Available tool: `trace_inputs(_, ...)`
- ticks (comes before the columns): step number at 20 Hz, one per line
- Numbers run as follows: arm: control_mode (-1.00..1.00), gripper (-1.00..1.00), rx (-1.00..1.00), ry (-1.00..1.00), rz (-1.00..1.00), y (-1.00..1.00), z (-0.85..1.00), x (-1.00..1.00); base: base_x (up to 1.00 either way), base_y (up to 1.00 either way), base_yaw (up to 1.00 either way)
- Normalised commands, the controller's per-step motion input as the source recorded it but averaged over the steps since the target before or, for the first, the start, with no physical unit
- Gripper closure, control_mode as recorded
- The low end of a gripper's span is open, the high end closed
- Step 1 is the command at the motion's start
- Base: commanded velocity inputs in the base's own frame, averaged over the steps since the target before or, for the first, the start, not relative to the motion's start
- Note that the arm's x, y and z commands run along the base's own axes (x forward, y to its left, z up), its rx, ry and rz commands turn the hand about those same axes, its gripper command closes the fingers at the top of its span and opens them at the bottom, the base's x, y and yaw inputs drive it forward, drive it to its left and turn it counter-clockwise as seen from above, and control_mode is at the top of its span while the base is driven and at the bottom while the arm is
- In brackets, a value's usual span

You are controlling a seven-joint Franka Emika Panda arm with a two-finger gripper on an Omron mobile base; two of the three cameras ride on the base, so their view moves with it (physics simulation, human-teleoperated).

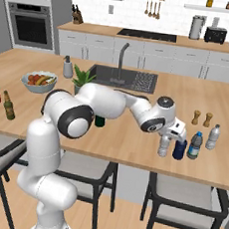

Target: Move the plastic bottles in the middle to the plastics group, and the glass bottles in the middle to the glass group.

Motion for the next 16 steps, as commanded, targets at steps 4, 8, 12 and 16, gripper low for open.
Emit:
trace_inputs(4, -1.0, 1.0, 0.0, -0.04, 0.0, 0.0, -0.27, 0.01, 0.0, 0.0, 0.0)
trace_inputs(8, -1.0, 1.0, 0.0, 0.0, 0.0, 0.0, -0.04, 0.0, 0.0, 0.0, 0.0)
trace_inputs(12, -1.0, -1.0, 0.0, 0.0, 0.0, 0.0, 0.0, 0.0, 0.0, 0.0, 0.0)
trace_inputs(16, -1.0, -1.0, 0.0, 0.0, 0.0, 0.0, 0.0, 0.0, 0.0, 0.0, 0.0)
